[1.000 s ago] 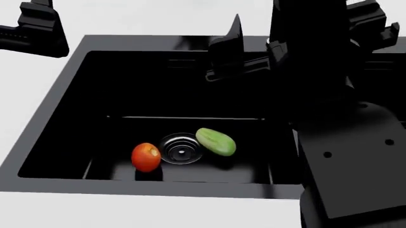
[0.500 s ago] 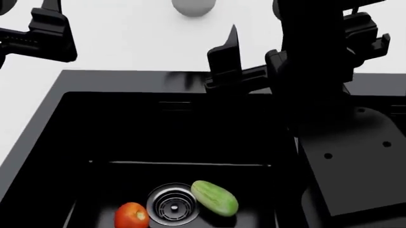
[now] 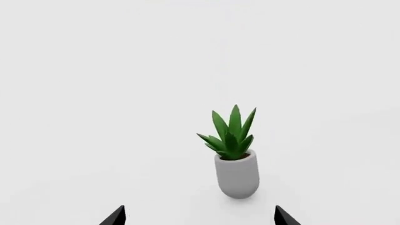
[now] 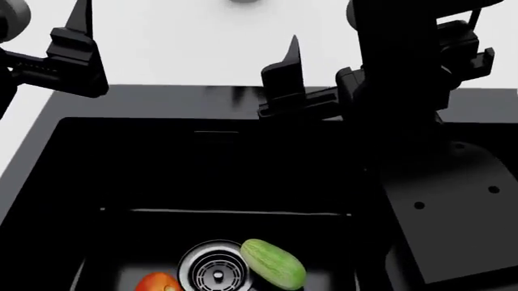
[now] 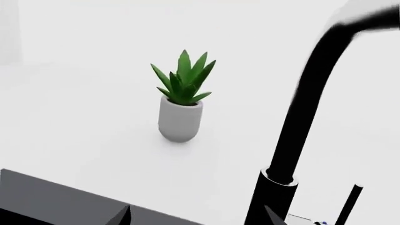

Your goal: Pick the vegetables from the sink and place them on the cutting board.

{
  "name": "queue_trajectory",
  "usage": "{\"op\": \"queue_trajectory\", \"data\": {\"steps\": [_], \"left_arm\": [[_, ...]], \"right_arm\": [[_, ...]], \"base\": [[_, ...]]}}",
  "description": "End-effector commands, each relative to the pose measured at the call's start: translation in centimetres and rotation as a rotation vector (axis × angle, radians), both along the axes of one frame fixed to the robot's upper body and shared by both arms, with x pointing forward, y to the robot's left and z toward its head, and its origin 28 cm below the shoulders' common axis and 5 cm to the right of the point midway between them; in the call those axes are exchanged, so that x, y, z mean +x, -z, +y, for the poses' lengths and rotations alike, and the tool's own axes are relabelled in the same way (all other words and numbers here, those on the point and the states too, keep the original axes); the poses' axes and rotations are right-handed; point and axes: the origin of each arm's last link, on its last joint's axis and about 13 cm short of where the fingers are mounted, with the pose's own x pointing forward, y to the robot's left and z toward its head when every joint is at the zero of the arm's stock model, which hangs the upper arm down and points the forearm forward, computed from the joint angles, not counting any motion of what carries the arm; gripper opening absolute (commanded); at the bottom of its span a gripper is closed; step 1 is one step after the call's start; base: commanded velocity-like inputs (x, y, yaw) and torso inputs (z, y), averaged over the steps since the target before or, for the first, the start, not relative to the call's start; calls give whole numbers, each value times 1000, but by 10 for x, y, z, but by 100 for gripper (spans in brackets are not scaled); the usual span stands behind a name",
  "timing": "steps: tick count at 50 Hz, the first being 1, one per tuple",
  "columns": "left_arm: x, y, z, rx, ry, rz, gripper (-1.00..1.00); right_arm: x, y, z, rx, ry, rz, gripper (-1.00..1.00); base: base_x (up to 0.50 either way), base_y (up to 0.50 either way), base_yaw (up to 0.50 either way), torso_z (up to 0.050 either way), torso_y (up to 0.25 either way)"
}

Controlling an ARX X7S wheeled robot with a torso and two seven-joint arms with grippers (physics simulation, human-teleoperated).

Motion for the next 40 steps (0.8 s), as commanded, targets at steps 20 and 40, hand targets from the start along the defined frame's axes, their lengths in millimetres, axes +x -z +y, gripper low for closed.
{"op": "queue_trajectory", "data": {"steps": [20,40], "left_arm": [[-10,15,-2,271,146,301,100],[-8,50,12,585,286,695,100]], "right_arm": [[-13,8,-1,-319,-127,207,100],[-27,-1,-11,-382,-113,271,100]], "base": [[0,0,0,0,-98],[0,0,0,0,0]]}}
